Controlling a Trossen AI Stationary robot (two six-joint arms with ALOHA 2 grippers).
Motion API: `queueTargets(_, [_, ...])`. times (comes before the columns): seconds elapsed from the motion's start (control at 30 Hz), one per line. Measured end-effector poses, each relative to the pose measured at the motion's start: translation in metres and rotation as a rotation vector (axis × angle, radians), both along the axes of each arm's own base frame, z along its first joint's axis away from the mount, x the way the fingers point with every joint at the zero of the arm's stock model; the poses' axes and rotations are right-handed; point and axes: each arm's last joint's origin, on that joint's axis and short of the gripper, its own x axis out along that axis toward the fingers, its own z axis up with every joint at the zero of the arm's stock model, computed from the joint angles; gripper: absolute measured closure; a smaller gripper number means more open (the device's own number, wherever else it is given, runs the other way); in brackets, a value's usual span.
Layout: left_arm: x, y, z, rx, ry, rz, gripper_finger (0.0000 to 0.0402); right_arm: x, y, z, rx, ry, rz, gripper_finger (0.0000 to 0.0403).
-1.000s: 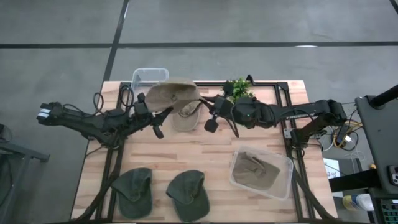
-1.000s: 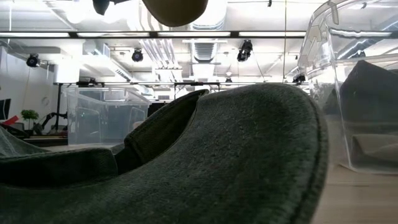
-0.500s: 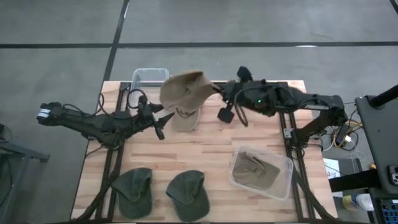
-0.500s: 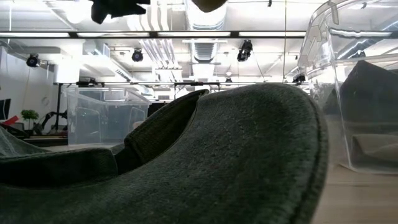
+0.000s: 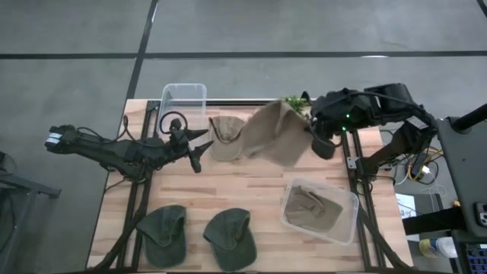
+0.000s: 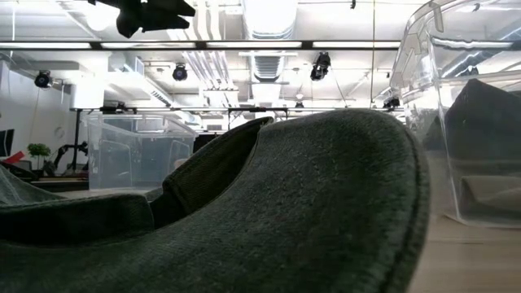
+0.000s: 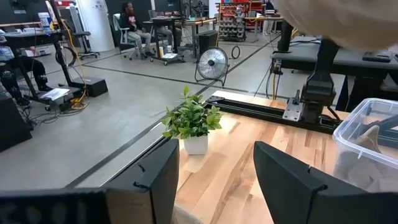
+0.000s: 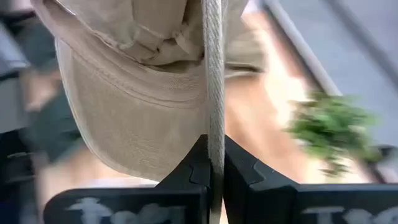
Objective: Pick & Place hat
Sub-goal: Put the bottom brown cap into the bottom transparent bin
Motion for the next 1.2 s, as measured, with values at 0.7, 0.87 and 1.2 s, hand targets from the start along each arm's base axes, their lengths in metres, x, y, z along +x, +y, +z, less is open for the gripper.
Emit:
queueTargets(0.7, [0.000,0.000,0.001,-0.024,-0.021,-0.001,0.0203,0.014,0.046,-0.084,0.662,0.461,-0.078,0.0391])
queueTargets(0.87, [0.000,0.000,0.001,-0.025,-0.023,-0.002,0.0203,0.011,0.061,-0.093,0.702,0.538,-0.130,0.0390])
queueTargets(1.2, [0.000,0.000,0.001,-0.026,-0.029,-0.002,0.0203,0.003,0.086,-0.124,0.699,0.709,-0.247,0.0390])
